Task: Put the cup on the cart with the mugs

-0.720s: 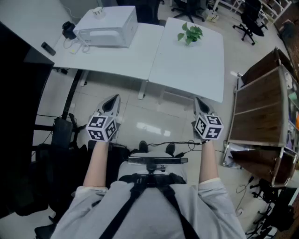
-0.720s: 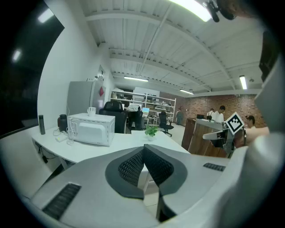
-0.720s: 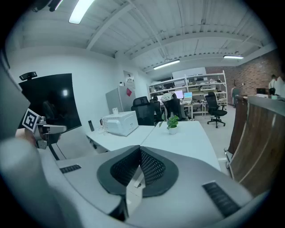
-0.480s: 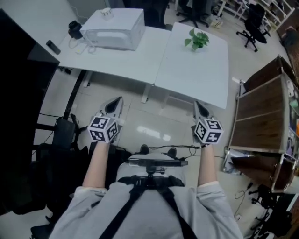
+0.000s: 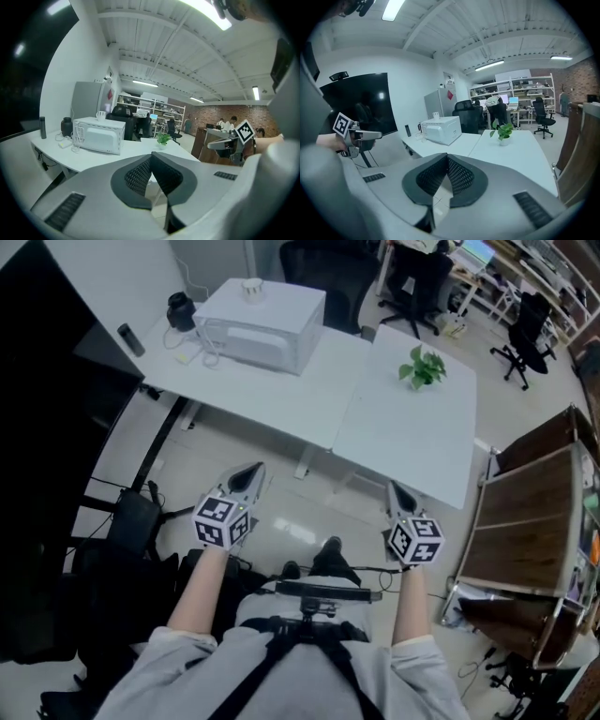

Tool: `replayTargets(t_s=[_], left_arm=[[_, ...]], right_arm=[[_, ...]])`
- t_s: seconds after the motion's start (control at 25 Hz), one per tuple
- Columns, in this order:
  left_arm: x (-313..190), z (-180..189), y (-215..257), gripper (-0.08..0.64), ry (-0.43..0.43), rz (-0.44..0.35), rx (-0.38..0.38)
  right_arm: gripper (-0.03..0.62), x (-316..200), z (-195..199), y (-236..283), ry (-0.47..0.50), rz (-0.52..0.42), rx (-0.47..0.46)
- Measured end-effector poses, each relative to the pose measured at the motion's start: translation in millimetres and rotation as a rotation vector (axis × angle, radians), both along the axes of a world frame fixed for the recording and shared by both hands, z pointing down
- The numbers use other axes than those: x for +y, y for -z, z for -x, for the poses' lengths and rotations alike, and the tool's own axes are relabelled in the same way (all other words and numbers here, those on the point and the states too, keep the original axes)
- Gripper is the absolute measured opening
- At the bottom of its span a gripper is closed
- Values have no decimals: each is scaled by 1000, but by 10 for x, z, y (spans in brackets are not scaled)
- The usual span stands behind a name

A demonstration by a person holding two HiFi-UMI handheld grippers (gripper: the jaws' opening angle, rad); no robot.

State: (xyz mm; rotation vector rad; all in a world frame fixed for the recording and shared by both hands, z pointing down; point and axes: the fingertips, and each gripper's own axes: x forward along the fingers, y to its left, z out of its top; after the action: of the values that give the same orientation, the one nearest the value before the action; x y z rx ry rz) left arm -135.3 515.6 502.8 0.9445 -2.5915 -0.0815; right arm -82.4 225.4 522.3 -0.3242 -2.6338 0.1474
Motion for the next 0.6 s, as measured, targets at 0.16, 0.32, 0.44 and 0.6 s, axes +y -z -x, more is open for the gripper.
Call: replayTargets(t_s=[0.16,0.32,0.44,0.6], left_arm=[[16,343,-66,2,27,-1,18],[35,822,-78,2,85,-4,38],[10,1190,-33,2,125,3,30],[-88,1568,68,2,179,-1,22]], right_arm=[[6,94,461,35,50,18,7],[6,77,1099,12,106,18,-16],[6,93,1575,45,149,20,-23],[6,160,2113,127,222,23,-45]])
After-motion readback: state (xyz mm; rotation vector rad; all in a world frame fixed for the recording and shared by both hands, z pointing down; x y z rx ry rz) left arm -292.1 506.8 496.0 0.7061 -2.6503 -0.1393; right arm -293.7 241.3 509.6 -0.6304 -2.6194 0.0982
